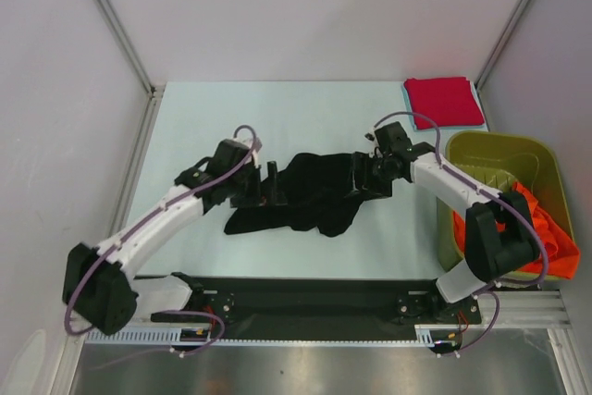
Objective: Fold and stack the t-shirts
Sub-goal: Flatten the tshirt out
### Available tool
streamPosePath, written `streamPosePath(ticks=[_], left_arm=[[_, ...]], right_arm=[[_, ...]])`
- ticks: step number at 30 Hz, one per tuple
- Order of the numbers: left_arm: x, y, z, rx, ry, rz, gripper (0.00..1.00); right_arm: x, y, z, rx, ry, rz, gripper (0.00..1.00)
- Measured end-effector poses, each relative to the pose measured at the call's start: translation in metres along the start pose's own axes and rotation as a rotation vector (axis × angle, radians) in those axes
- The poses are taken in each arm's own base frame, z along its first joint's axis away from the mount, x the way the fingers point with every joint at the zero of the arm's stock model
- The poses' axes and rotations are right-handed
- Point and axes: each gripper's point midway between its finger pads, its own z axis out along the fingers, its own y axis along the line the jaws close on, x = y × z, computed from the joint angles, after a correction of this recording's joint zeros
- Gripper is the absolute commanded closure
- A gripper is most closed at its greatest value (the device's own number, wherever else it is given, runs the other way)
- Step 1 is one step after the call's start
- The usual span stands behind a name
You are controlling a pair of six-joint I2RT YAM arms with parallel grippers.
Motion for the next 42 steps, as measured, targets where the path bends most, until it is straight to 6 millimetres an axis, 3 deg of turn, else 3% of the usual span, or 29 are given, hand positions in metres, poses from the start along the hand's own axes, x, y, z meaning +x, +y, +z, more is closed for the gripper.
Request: streamPosePath(ticks=[4,7,10,12,16,19,20,22,23,25,29,33,35,39,42], left_arm=[[-0.025,-0.021,0.025,-0.041,0.023,0.062,0.04],[-0.044,-0.028,0.048,-0.091,0.035,0.101,0.03],[-0.04,-0.02,0.066,-0.135,0.078,0.12,0.07],[-0.032,-0.011,0.075,-0.166,0.12,0.125,0.1],[-0.022,-0.001,0.081,-0.197,0.165,0.131,0.18],[-0.022,0.002,0.081,-0.198,0.161,0.137,0.35],[-0.021,0.003,0.082,-0.2,0.165,0.139,0.49],[-0.017,0.007,0.083,-0.202,0.177,0.137,0.61],[-0.015,0.009,0.083,-0.205,0.181,0.14,0.76],[-0.015,0.012,0.083,-0.211,0.184,0.138,0.96],[-0.018,0.023,0.08,-0.249,0.181,0.152,1.0],[-0.035,0.035,0.06,-0.337,0.148,0.175,1.0],[-0.057,0.029,0.034,-0.362,0.065,0.187,1.0],[-0.103,0.002,-0.049,-0.314,-0.223,0.185,1.0],[-0.114,-0.011,-0.12,-0.246,-0.427,0.172,0.99]], right_arm=[[-0.005,-0.04,0.009,0.076,0.015,0.098,0.29],[-0.007,-0.056,0.016,0.102,0.027,0.137,0.29],[-0.003,-0.065,0.031,0.116,0.063,0.144,0.35],[0.0,-0.07,0.04,0.124,0.086,0.151,0.44],[0.001,-0.074,0.05,0.109,0.105,0.156,0.57],[-0.005,-0.071,0.051,0.091,0.094,0.149,0.71],[-0.007,-0.071,0.052,0.089,0.09,0.148,0.81],[-0.008,-0.071,0.053,0.089,0.087,0.146,0.91],[-0.009,-0.071,0.052,0.09,0.086,0.147,0.98],[-0.011,-0.071,0.051,0.096,0.082,0.145,0.99],[-0.021,-0.073,0.044,0.141,0.063,0.137,1.0],[-0.038,-0.074,0.018,0.239,0.006,0.098,1.0],[-0.053,-0.07,-0.008,0.282,-0.074,0.068,1.0],[-0.086,-0.042,-0.09,0.312,-0.321,0.006,1.0],[-0.101,-0.014,-0.17,0.29,-0.548,-0.044,1.0]])
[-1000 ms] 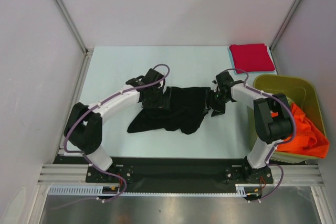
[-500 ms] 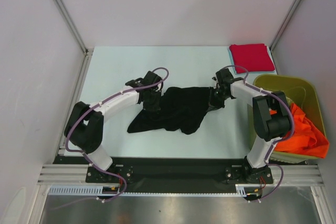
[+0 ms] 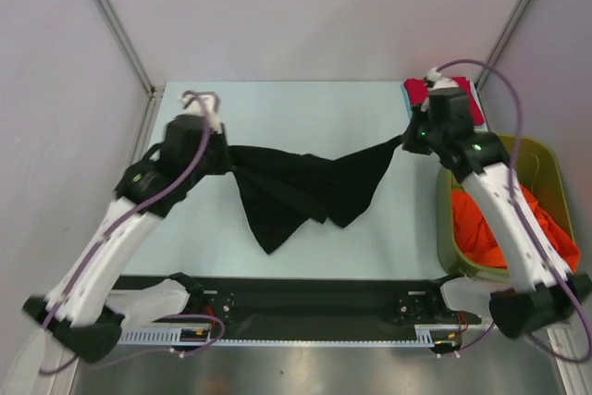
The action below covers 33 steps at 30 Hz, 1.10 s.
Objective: Fold and stack the t-shirts
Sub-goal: Flatten the tshirt out
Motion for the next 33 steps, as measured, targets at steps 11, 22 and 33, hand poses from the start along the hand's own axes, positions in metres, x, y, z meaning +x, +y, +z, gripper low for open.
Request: streamPosePath(ticks=[11,22,33], left_arm=[[-0.035,0.047,-0.178,0.148,-0.503,-0.152,1.0],[-0.044,0.058,-0.109,-0.129,-0.294,-0.008,1.0],[-0.116,0.057,-0.105,-0.206,-0.413,0.019,1.0]], right_arm=[[-0.08,0.002,-0.236,-0.206,-0.637,0.058,1.0],[-0.078,0.011,-0.204,-0.208,-0.552,0.07,1.0],[-0.074,0.027,-0.202,-0.291,-0.511,0.075,1.0]])
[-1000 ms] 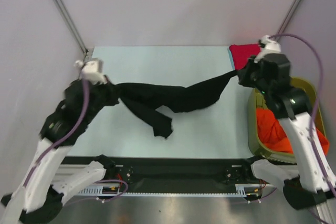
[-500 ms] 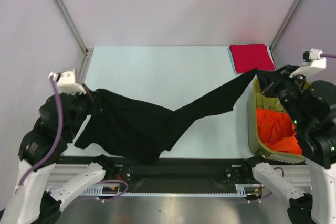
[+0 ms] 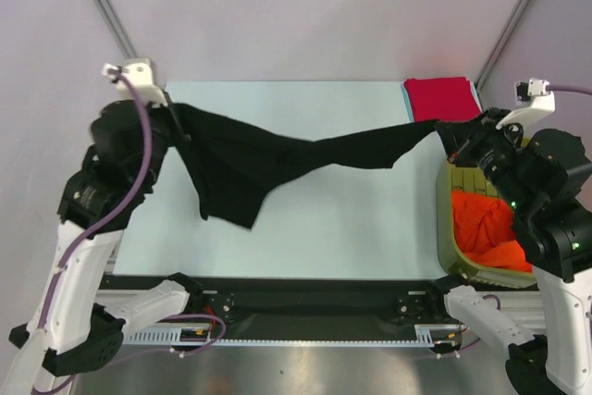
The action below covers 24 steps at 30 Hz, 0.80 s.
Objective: Fold and stack the t-shirts
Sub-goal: Flatten the tshirt out
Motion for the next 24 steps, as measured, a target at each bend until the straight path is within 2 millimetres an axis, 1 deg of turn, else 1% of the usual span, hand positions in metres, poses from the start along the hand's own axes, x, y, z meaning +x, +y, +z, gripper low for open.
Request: streamPosePath(ticks=[2,5,7,8,9,11,12,14,15,17,18,19,20,22,24], left_arm=[[-0.036,0.0,-0.012,0.029,-0.119,-0.041,1.0],[-0.071,-0.002,-0.024,0.069,-0.235,-0.063,1.0],[-0.088,-0.002,-0.029,0.079,-0.289,-0.064,1.0],[-0.092,-0.003,-0.028,0.08,-0.302,-0.058,1.0],[-0.092,-0.005,-0.025,0.079,-0.302,-0.043,1.0],[-0.081,-0.009,-0.011,0.073,-0.271,0.002,1.0],[-0.07,-0.011,-0.001,0.066,-0.237,0.03,1.0],[-0.045,-0.015,0.016,0.059,-0.166,0.084,1.0],[-0.033,-0.018,0.026,0.062,-0.131,0.11,1.0],[-0.001,-0.023,0.044,0.07,-0.045,0.168,1.0],[0.011,-0.023,0.051,0.07,-0.007,0.189,0.99],[0.019,-0.022,0.057,0.069,0.024,0.204,1.0],[0.023,-0.021,0.063,0.065,0.039,0.21,1.0],[0.023,-0.021,0.073,0.053,0.04,0.205,1.0],[0.017,-0.023,0.077,0.056,0.017,0.193,1.0]], right_arm=[[-0.012,0.007,-0.003,-0.025,-0.034,-0.002,1.0],[-0.033,0.016,-0.006,-0.046,-0.087,-0.01,1.0],[-0.041,0.019,-0.007,-0.055,-0.108,-0.014,1.0],[-0.04,0.018,-0.007,-0.055,-0.104,-0.014,1.0],[-0.036,0.017,-0.007,-0.055,-0.096,-0.014,1.0],[-0.013,0.01,-0.007,-0.044,-0.038,-0.01,1.0],[0.003,0.004,-0.009,-0.031,0.003,-0.01,1.0],[0.035,-0.01,-0.014,0.006,0.097,-0.011,1.0],[0.047,-0.015,-0.018,0.022,0.136,-0.011,1.0],[0.064,-0.022,-0.024,0.04,0.19,-0.01,1.0],[0.071,-0.024,-0.027,0.045,0.207,-0.007,1.0],[0.075,-0.026,-0.027,0.049,0.217,-0.002,1.0],[0.078,-0.027,-0.027,0.053,0.225,0.0,1.0],[0.075,-0.029,-0.024,0.074,0.227,-0.005,1.0],[0.06,-0.027,-0.016,0.089,0.211,-0.017,1.0]])
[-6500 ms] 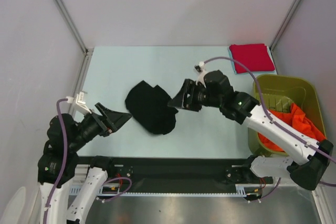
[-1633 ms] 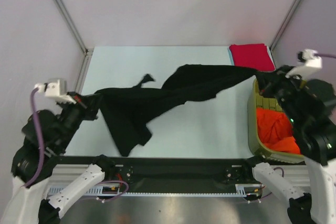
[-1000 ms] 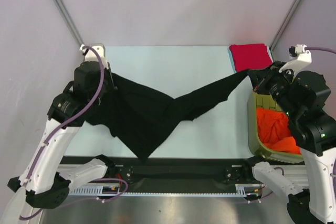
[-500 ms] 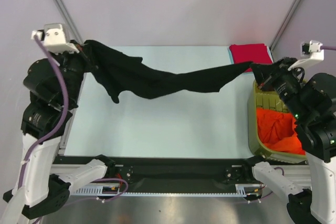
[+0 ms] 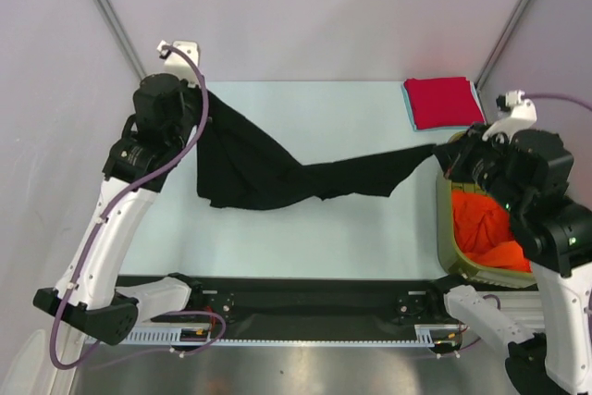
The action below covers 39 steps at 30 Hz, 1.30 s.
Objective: Fold and stack the t-shirts
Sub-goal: Flatten the tshirt out
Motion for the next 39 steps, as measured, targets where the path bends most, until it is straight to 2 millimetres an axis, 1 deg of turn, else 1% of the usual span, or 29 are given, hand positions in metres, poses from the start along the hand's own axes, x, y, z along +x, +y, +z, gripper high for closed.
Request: streamPosePath(ticks=[1,3,4,7,8,11,13,14,17,18,20,21,22,24,25,26,27,28,29,30,31,32,33,34,35,36,37,38,39], left_arm=[[-0.007,0.0,-0.001,0.004,-0.015,-0.006,1.0],[-0.027,0.0,-0.006,0.013,-0.064,-0.025,1.0],[-0.039,0.002,-0.011,0.015,-0.098,-0.038,1.0],[-0.068,0.009,-0.034,0.025,-0.196,-0.075,1.0],[-0.072,0.011,-0.042,0.033,-0.215,-0.082,1.0],[-0.084,0.02,-0.08,0.067,-0.285,-0.099,1.0],[-0.087,0.027,-0.106,0.082,-0.323,-0.107,0.99],[-0.088,0.033,-0.12,0.081,-0.343,-0.109,0.99],[-0.086,0.047,-0.154,0.076,-0.387,-0.121,1.0],[-0.088,0.05,-0.162,0.075,-0.405,-0.128,1.0],[-0.091,0.051,-0.166,0.076,-0.423,-0.135,1.0],[-0.092,0.048,-0.16,0.081,-0.426,-0.135,1.0],[-0.092,0.044,-0.152,0.086,-0.422,-0.132,1.0],[-0.09,0.028,-0.121,0.107,-0.384,-0.114,1.0],[-0.088,0.016,-0.095,0.122,-0.347,-0.095,1.0],[-0.084,0.004,-0.069,0.134,-0.31,-0.077,1.0],[-0.076,-0.009,-0.037,0.147,-0.26,-0.057,1.0],[-0.062,-0.021,-0.003,0.155,-0.2,-0.036,1.0],[-0.049,-0.03,0.025,0.164,-0.151,-0.021,1.0],[-0.027,-0.041,0.06,0.176,-0.083,-0.005,1.0],[0.003,-0.05,0.094,0.181,0.002,0.013,1.0],[0.034,-0.057,0.121,0.186,0.086,0.028,1.0],[0.058,-0.06,0.135,0.192,0.149,0.038,1.0],[0.091,-0.062,0.154,0.191,0.238,0.05,1.0],[0.112,-0.063,0.164,0.192,0.294,0.056,1.0],[0.125,-0.063,0.169,0.194,0.331,0.059,1.0],[0.137,-0.064,0.172,0.203,0.366,0.059,0.86],[0.142,-0.063,0.174,0.203,0.388,0.061,0.74],[0.141,-0.062,0.175,0.201,0.406,0.06,0.64]], right_arm=[[-0.01,0.003,0.002,0.001,-0.01,-0.008,1.0],[-0.033,0.011,0.003,-0.015,-0.057,-0.021,1.0],[-0.039,0.014,0.005,-0.021,-0.069,-0.027,1.0],[-0.044,0.017,0.004,-0.028,-0.079,-0.039,1.0],[-0.045,0.017,0.002,-0.031,-0.083,-0.041,1.0],[-0.051,0.018,-0.012,-0.042,-0.118,-0.045,1.0],[-0.06,0.02,-0.028,-0.044,-0.156,-0.049,1.0],[-0.066,0.02,-0.038,-0.041,-0.182,-0.051,1.0],[-0.087,0.016,-0.065,-0.017,-0.281,-0.05,1.0],[-0.091,0.015,-0.071,-0.008,-0.306,-0.049,1.0],[-0.098,0.011,-0.078,0.015,-0.348,-0.045,1.0],[-0.1,0.009,-0.075,0.025,-0.354,-0.044,1.0],[-0.1,0.008,-0.069,0.035,-0.351,-0.044,1.0],[-0.096,0.006,-0.048,0.049,-0.323,-0.047,1.0],[-0.091,0.004,-0.032,0.056,-0.304,-0.05,1.0],[-0.08,0.0,-0.013,0.071,-0.264,-0.054,1.0],[-0.068,-0.005,0.005,0.086,-0.218,-0.059,1.0],[-0.053,-0.009,0.025,0.102,-0.161,-0.065,1.0],[-0.039,-0.014,0.041,0.115,-0.109,-0.069,1.0],[-0.026,-0.017,0.057,0.125,-0.057,-0.071,1.0],[-0.012,-0.021,0.072,0.135,-0.004,-0.07,1.0],[-0.003,-0.023,0.08,0.143,0.031,-0.071,1.0],[0.006,-0.025,0.088,0.145,0.064,-0.071,1.0],[0.012,-0.027,0.09,0.148,0.084,-0.07,1.0],[0.014,-0.027,0.089,0.147,0.094,-0.069,1.0],[0.014,-0.026,0.087,0.141,0.09,-0.069,1.0],[0.012,-0.025,0.084,0.135,0.081,-0.068,1.0],[0.01,-0.024,0.081,0.131,0.07,-0.067,1.0],[0.008,-0.023,0.077,0.125,0.054,-0.066,1.0]])
